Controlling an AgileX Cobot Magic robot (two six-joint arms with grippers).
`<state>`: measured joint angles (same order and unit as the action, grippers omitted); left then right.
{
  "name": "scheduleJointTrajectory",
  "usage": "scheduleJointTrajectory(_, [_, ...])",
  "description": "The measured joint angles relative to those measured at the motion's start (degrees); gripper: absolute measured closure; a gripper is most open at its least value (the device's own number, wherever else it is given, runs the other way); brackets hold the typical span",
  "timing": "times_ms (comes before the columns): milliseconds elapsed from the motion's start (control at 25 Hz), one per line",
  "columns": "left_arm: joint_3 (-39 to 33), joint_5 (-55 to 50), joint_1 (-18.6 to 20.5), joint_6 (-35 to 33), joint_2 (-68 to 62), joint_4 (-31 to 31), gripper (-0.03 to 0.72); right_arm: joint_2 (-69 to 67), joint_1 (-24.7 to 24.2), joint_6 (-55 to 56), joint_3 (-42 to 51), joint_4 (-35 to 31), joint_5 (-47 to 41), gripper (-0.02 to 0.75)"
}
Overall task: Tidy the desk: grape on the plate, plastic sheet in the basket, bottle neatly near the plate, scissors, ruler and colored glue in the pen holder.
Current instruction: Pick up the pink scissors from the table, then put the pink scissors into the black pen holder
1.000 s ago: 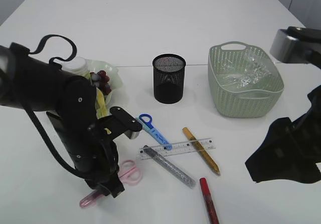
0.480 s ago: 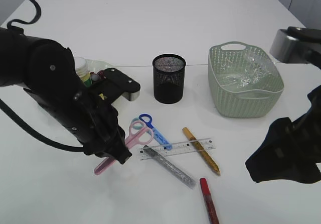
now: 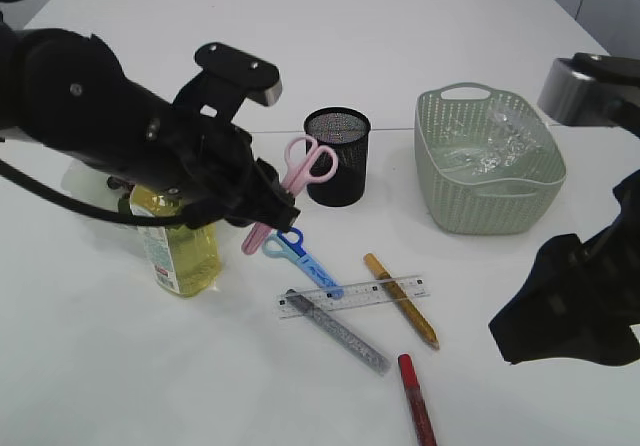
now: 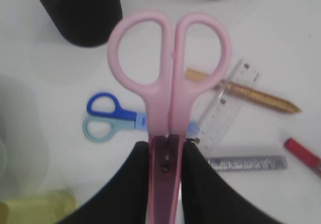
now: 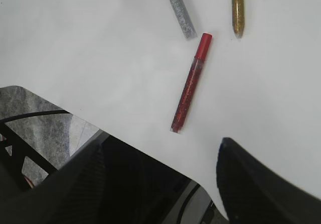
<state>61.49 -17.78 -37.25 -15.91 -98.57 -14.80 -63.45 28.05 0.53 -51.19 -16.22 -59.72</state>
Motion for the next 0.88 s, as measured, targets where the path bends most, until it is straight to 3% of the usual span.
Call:
scheduleJointTrajectory(320, [7.0, 9.5, 0.0, 0.0, -1.4, -0.4, 0.612, 0.0, 0.0, 0.0, 0.0, 0.0, -0.2, 0.225])
scheduleJointTrajectory(880, [9.2, 5.2, -0.1, 0.0, -4.3, -1.5, 0.615, 0.0, 0.0, 0.0, 0.0, 0.0, -0.9, 0.226])
